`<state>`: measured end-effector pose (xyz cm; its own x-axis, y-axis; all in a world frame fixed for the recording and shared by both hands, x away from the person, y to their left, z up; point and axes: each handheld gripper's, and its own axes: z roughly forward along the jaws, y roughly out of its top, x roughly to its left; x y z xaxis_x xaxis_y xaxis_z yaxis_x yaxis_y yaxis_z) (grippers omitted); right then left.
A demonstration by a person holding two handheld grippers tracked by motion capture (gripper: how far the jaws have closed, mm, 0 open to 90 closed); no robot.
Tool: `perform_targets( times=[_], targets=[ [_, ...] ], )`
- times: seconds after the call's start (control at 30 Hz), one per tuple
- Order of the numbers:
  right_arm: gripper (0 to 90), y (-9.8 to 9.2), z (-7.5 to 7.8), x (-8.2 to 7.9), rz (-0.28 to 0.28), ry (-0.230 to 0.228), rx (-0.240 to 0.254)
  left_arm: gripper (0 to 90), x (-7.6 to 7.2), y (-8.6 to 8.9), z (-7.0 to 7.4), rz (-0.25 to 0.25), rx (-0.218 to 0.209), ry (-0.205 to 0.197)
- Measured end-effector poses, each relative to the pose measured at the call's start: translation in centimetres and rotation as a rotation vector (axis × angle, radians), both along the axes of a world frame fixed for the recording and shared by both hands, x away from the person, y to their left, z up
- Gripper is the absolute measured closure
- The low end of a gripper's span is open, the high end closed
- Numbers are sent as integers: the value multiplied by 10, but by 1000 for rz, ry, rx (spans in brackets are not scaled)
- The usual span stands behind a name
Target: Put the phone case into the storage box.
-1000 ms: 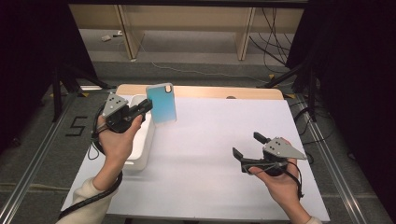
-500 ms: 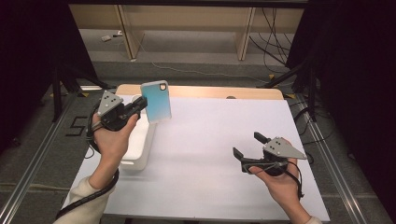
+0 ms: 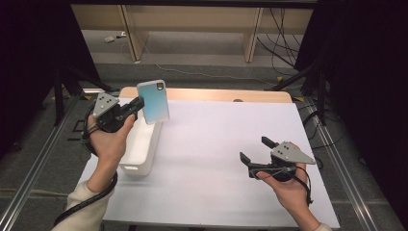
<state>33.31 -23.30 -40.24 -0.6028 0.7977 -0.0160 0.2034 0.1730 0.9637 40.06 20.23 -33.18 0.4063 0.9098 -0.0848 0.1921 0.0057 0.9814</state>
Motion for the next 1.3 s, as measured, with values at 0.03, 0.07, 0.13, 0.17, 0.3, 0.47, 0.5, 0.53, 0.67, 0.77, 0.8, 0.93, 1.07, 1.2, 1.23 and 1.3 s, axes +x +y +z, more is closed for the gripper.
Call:
perform_targets(
  times=[0.03, 0.07, 0.13, 0.17, 0.3, 0.47, 0.5, 0.53, 0.67, 0.77, 0.8, 0.93, 1.07, 1.2, 1.23, 1.3],
  targets=[
    [109, 0, 0, 0, 0, 2, -1, 841, 0, 1, 0, 0, -4, 2],
    [110, 0, 0, 0, -1, 1, -2, 841, 1, 2, 0, 2, -4, 3],
    [111, -1, 0, 0, -12, -1, -16, 841, 1, 4, 1, 2, -5, 1],
    [111, -1, 0, 0, -13, 2, -18, 841, 2, 6, 1, 2, -7, 2],
    [112, -1, 0, 0, -3, 11, -17, 841, 3, 9, 2, 1, -12, -1],
    [112, -1, 0, 0, -17, 3, -15, 840, 5, 13, 4, 5, -12, -1],
    [113, -1, 0, 0, -16, 2, -15, 840, 6, 14, 4, 6, -16, -1],
    [113, -1, 0, 1, -13, 5, -12, 840, 6, 15, 4, 7, -15, -1],
    [112, -1, 0, 1, -11, 4, -14, 841, 8, 17, 5, 9, -20, 2],
    [113, -1, 0, 1, -16, 1, -19, 841, 10, 18, 5, 12, -22, 4],
    [112, -1, -1, 1, -9, 10, -8, 841, 10, 19, 5, 14, -20, 6],
    [113, -2, 0, 0, -14, 8, -7, 841, 12, 22, 5, 17, -23, 4],
    [113, -2, 1, 1, -7, 10, -2, 841, 14, 24, 7, 20, -22, 2],
    [112, -3, 1, 1, -13, 9, -4, 841, 16, 27, 6, 23, -21, 5],
    [112, -2, 1, 1, -11, 10, 3, 841, 16, 28, 6, 27, -24, 6],
    [112, -2, 0, 1, -15, 0, 10, 841, 18, 30, 5, 29, -22, 9]
  ],
)
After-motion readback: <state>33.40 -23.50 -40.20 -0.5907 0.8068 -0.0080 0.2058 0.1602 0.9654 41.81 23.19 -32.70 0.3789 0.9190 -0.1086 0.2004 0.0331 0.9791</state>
